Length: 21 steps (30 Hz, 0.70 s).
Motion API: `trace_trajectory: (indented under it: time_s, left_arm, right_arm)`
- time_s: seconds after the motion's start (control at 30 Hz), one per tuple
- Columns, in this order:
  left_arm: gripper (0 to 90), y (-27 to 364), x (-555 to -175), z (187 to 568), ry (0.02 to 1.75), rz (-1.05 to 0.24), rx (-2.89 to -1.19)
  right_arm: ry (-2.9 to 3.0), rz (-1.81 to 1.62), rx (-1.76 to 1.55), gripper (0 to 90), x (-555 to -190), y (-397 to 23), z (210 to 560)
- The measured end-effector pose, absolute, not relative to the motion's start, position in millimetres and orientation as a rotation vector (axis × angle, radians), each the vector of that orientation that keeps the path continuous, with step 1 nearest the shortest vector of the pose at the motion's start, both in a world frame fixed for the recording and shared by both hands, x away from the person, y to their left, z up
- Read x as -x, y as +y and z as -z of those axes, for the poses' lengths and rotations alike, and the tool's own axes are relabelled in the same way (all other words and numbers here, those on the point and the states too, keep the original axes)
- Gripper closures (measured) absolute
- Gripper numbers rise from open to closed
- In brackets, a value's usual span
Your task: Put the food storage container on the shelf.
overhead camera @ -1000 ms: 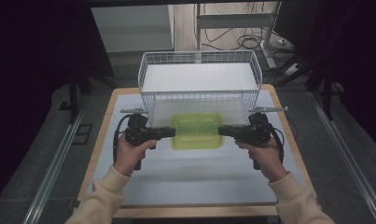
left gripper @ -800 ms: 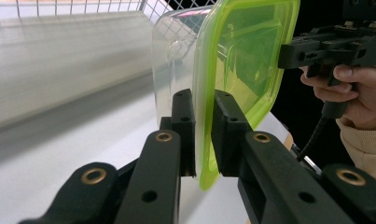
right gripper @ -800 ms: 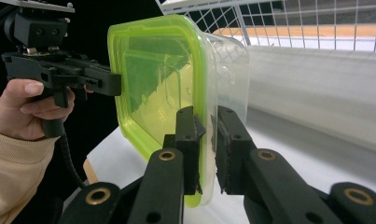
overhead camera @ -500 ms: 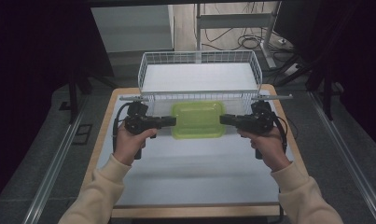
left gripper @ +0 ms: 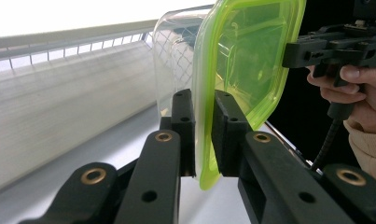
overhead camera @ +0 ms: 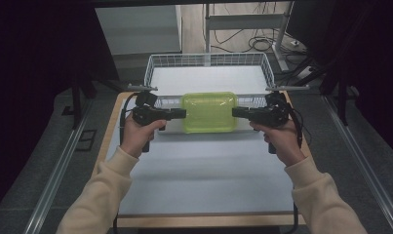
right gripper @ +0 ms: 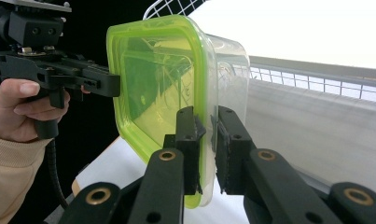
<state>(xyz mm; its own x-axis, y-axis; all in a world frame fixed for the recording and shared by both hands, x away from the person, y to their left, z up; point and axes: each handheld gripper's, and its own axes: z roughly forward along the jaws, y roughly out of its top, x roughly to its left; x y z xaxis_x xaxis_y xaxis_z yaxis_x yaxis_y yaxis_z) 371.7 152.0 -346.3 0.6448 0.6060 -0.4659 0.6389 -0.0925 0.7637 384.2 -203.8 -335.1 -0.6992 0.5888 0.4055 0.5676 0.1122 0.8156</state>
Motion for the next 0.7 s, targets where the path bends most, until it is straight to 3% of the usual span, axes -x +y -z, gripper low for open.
trace_trajectory:
  time_s: [0.3, 0.7]
  left_arm:
    - [81.0, 153.7, -389.8, 337.2, 1.002, 0.049, -1.760]
    - [80.9, 155.8, -450.6, 316.6, 1.033, 0.073, -1.781]
  right_arm:
    - [2.314, -1.706, -1.217, 80.9, -399.1, -203.5, 329.6]
    - [2.285, -1.690, -1.305, 80.9, -452.1, -198.9, 312.2]
